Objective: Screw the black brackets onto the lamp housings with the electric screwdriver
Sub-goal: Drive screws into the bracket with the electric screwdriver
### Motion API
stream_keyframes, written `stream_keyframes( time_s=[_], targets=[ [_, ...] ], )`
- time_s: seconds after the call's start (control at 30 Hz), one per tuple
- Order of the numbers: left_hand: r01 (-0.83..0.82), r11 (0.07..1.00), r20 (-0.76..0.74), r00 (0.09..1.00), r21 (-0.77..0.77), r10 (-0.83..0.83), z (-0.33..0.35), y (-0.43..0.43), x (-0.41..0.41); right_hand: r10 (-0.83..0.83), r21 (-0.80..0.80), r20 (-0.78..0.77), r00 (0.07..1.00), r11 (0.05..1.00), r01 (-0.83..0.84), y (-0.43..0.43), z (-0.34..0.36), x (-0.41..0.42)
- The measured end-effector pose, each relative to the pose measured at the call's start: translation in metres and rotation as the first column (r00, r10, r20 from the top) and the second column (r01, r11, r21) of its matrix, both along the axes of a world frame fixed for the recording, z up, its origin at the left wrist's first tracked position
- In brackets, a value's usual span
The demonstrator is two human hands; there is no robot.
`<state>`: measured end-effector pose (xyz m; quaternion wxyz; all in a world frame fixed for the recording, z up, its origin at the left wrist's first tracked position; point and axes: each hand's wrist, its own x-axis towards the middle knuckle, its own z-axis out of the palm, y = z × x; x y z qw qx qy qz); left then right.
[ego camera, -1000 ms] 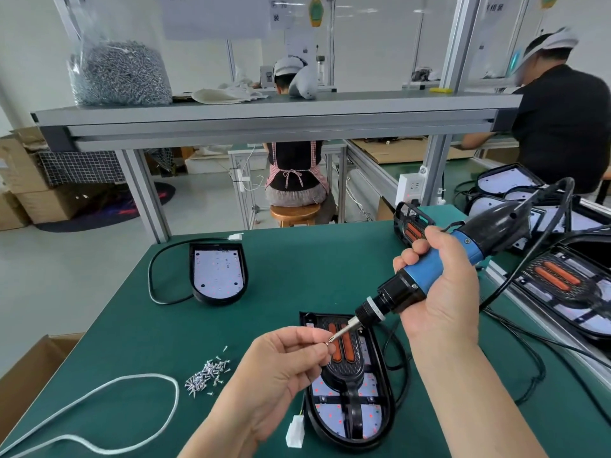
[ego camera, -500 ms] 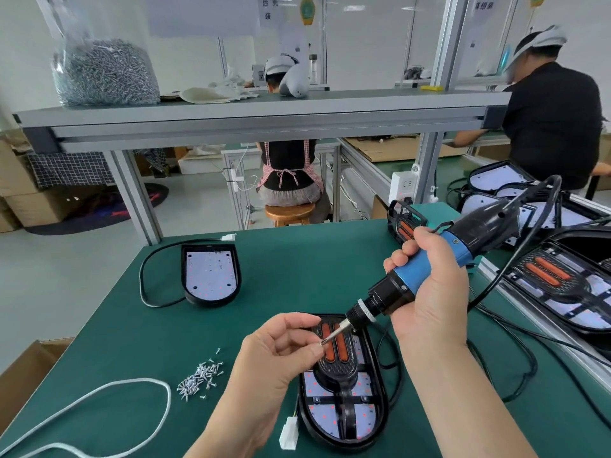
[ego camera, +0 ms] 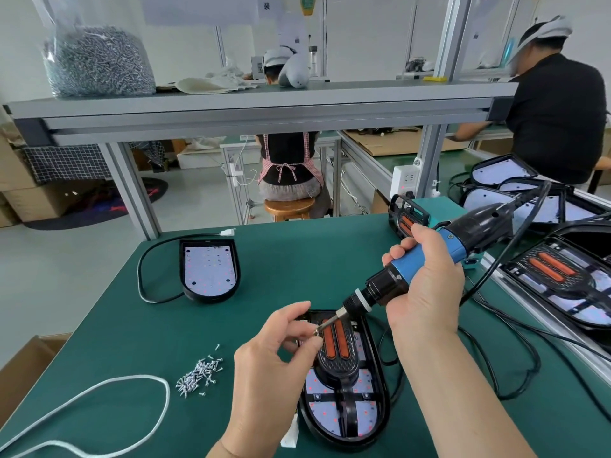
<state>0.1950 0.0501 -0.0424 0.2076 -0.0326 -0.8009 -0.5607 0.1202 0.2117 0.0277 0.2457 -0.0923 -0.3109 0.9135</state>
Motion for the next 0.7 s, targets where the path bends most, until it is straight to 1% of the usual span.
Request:
stream_keyframes(
  time_s=[0.2,0.3,0.37,0.47,0.57,0.7],
  targets=[
    [-0.018,0.989,0.186,0.983,0.145,-0.009,-0.014,-0.019,-0.021,0.002,0.051,-0.047,0.999,0.999,0.001,-0.004,0.008,-0.022],
    [-0.074,0.992,0.285,0.957,0.098,0.043,-0.027,-0.024,-0.029,0.009,0.097,-0.083,0.997,0.995,-0.001,-0.006,0.010,-0.034],
    [-0.083,0.994,0.381,0.923,0.072,0.049,-0.033,-0.023,-0.034,0.021,0.134,-0.088,0.996,0.991,-0.009,-0.009,0.008,-0.041],
    [0.012,0.998,0.518,0.854,0.065,-0.044,-0.034,-0.015,-0.041,0.050,0.207,-0.087,0.995,0.978,-0.031,-0.018,0.004,-0.050],
    [0.076,0.994,0.561,0.821,0.077,-0.107,-0.034,-0.009,-0.050,0.083,0.272,-0.062,0.995,0.960,-0.063,-0.028,-0.002,-0.057],
    [0.086,0.990,0.572,0.809,0.114,-0.136,-0.036,-0.008,-0.057,0.118,0.333,-0.038,0.992,0.938,-0.099,-0.039,-0.011,-0.062]
  ],
)
